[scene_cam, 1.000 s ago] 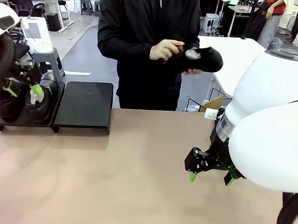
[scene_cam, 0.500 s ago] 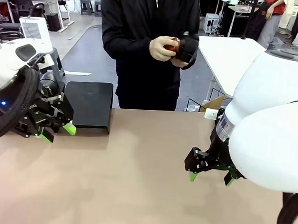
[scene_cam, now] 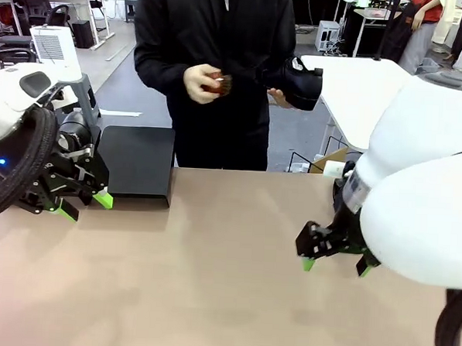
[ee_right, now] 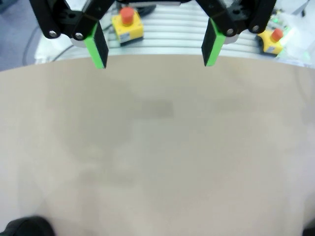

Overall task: Organize the shoes by placing them on the stand.
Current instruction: Pick up one Shoe and place it in the middle of the table.

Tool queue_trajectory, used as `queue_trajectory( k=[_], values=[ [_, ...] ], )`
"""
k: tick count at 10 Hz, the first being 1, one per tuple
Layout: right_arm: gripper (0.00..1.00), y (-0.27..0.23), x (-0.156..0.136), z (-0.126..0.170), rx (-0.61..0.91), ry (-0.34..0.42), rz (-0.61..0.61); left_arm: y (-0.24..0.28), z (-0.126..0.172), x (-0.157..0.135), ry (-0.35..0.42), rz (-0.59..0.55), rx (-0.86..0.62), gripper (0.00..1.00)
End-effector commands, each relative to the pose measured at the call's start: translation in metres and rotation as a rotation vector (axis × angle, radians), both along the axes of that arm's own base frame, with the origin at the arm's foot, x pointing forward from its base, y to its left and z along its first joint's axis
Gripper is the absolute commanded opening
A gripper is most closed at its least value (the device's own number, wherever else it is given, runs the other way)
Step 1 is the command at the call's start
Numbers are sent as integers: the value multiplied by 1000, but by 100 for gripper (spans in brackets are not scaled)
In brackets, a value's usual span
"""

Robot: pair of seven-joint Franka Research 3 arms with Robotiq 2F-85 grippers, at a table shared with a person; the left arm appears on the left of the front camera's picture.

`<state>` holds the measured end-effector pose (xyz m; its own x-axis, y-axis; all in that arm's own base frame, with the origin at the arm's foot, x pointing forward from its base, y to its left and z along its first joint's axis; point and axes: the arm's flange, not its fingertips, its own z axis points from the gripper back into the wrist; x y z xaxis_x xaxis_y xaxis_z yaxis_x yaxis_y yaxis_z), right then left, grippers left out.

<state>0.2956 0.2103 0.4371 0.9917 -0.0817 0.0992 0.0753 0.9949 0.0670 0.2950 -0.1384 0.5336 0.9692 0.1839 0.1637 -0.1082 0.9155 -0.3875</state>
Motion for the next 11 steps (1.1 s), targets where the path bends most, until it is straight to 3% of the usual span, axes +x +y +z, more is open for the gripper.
queue_trajectory(
  k=[1,4,6,11],
  values=[
    [100,-41,40,10,-39,-81,36,-3,2,-3,2,-11,-10,61],
    [100,-73,85,-9,42,-42,82,-3,2,-3,2,-11,-10,61],
    [100,-80,71,-3,-15,-63,28,-3,2,-3,2,-11,-10,61],
    [100,-80,71,-3,-15,-63,28,-3,2,-3,2,-11,-10,61]
  ],
)
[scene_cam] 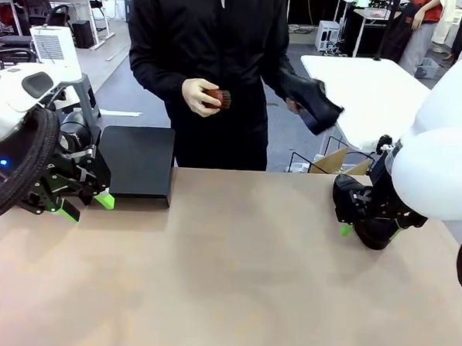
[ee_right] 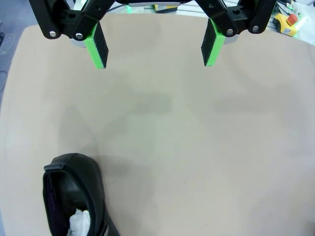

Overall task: Organize the shoes by placing them on the stand.
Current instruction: Pick up one Shoe and place it in the middle of the table.

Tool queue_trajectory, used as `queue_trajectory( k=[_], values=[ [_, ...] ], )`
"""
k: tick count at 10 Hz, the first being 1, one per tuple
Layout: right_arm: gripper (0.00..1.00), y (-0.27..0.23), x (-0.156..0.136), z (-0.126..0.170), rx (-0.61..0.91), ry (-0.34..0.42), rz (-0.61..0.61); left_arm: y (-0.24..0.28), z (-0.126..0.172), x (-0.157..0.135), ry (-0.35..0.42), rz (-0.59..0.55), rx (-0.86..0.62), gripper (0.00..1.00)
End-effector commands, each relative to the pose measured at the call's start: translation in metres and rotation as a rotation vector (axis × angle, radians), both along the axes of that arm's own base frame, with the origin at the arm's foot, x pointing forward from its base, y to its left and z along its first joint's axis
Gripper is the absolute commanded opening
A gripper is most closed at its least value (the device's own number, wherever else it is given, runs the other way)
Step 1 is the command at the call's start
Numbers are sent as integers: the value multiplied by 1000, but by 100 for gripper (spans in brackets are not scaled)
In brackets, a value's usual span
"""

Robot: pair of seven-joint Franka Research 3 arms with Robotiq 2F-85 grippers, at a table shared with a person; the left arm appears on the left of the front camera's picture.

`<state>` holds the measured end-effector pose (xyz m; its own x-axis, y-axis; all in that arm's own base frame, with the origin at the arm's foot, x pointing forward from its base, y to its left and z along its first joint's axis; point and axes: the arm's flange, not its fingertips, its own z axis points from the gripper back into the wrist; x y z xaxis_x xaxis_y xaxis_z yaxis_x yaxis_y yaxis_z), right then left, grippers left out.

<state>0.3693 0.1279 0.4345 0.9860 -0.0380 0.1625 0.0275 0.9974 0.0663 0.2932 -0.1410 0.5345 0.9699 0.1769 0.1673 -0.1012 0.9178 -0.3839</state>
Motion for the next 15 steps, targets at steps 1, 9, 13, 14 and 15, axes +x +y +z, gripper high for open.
queue_trajectory(
  k=[1,9,13,14,15],
  values=[
    [100,0,1,0,0,1,0,0,1,-1,5,-5,-14,61],
    [100,-62,-80,60,176,110,170,0,1,-1,5,-5,-14,61],
    [100,-59,-80,70,158,104,155,0,1,-1,5,-5,-14,61],
    [100,-59,-80,70,158,104,155,0,1,-1,5,-5,-14,61],
    [100,-59,-80,70,158,104,155,0,1,-1,5,-5,-14,61]
  ],
)
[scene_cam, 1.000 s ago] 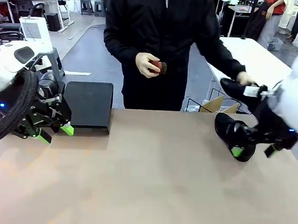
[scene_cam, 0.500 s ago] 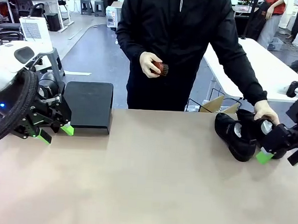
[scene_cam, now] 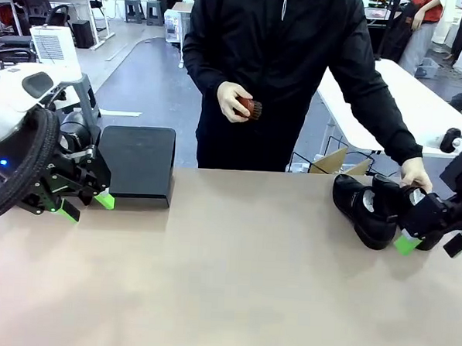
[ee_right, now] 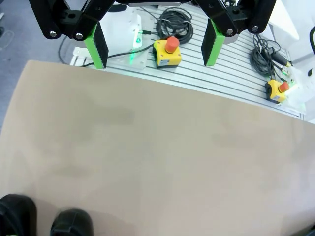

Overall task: Organize the shoes by placing them on the stand.
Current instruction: Pick up one Shoe and place it in the middle of the table.

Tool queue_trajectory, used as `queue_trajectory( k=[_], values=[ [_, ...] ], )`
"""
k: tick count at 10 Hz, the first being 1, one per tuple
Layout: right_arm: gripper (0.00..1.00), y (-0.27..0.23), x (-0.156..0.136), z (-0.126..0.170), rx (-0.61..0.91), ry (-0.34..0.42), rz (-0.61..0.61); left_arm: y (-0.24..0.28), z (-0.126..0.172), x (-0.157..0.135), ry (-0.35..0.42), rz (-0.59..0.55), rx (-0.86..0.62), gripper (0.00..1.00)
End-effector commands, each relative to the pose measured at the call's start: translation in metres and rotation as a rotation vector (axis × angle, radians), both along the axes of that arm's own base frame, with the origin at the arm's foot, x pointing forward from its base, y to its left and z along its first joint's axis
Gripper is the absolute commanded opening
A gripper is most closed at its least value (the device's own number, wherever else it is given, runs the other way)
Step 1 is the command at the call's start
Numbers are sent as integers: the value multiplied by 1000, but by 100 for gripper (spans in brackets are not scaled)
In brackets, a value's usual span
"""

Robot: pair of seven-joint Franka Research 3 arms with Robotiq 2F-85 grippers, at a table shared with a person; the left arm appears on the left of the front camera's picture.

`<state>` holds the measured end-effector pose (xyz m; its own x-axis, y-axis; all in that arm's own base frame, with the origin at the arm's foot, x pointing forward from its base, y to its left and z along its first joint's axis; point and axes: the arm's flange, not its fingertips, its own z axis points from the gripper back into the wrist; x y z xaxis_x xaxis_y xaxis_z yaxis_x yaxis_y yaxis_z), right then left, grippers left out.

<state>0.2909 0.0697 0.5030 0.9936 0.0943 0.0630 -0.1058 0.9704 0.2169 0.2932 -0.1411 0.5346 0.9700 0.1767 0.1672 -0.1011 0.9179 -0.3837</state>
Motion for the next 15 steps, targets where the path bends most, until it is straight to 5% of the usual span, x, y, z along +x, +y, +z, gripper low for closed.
queue_trajectory(
  k=[1,6,8,11,12,13,15],
  values=[
    [100,0,1,-2,-1,5,0,0,1,-1,4,-5,-14,61],
    [100,13,65,-18,-158,-147,71,0,1,-1,4,-5,-14,61],
    [100,0,114,-37,-194,-96,82,0,1,-1,4,-5,-14,61],
    [100,-23,163,-58,-186,-134,179,0,1,-1,4,-5,-14,61],
    [100,-37,177,-61,-166,-125,130,0,1,-1,4,-5,-14,61],
    [100,-15,148,-63,-188,-100,120,0,1,-1,4,-5,-14,61],
    [100,-15,148,-63,-188,-100,120,0,1,-1,4,-5,-14,61]
  ],
)
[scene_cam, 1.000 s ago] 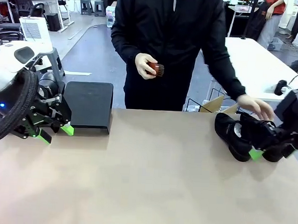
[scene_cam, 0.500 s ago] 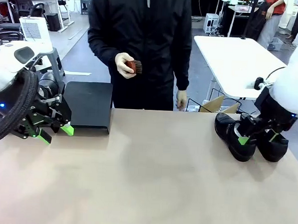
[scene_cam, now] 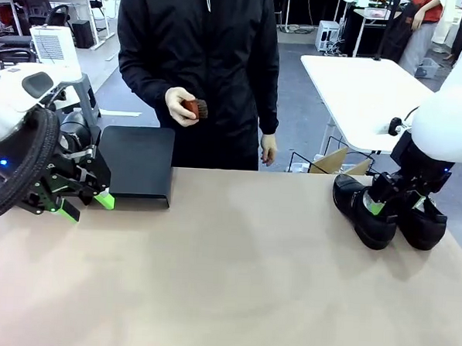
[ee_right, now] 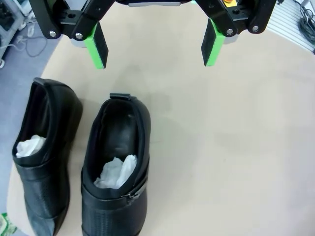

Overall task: Organize the shoes by placing them on the stand.
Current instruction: Pick up one Shoe and place it in the middle of the table.

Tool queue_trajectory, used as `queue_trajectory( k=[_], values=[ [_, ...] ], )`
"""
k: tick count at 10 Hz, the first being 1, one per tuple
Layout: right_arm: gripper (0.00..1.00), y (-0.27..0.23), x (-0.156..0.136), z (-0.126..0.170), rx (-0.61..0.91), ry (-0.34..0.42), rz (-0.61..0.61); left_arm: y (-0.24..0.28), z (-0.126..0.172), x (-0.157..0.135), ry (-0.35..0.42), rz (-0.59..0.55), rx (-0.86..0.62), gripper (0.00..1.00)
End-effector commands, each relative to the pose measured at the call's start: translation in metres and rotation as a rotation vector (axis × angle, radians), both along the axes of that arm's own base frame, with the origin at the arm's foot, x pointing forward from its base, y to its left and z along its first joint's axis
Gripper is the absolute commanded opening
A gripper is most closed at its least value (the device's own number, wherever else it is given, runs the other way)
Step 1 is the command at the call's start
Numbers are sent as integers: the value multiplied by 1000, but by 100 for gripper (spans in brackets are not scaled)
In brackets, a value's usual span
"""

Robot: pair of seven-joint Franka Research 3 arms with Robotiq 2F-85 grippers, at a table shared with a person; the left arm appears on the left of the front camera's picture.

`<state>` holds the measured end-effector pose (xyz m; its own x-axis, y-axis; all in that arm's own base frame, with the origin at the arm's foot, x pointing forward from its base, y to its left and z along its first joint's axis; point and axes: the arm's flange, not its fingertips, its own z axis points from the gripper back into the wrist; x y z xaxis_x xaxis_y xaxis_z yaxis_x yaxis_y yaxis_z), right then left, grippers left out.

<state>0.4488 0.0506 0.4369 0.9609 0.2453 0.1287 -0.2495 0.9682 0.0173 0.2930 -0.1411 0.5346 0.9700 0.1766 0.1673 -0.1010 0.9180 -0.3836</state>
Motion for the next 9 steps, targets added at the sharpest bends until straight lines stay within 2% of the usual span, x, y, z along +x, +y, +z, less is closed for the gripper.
queue_trajectory(
  k=[1,4,9],
  values=[
    [100,-4,5,-1,2,0,-7,0,1,-1,4,-5,-15,61],
    [100,-42,53,2,-70,8,-122,0,1,-1,4,-5,-15,61],
    [100,-50,83,-23,-50,50,-115,0,1,-1,4,-5,-15,61]
  ],
)
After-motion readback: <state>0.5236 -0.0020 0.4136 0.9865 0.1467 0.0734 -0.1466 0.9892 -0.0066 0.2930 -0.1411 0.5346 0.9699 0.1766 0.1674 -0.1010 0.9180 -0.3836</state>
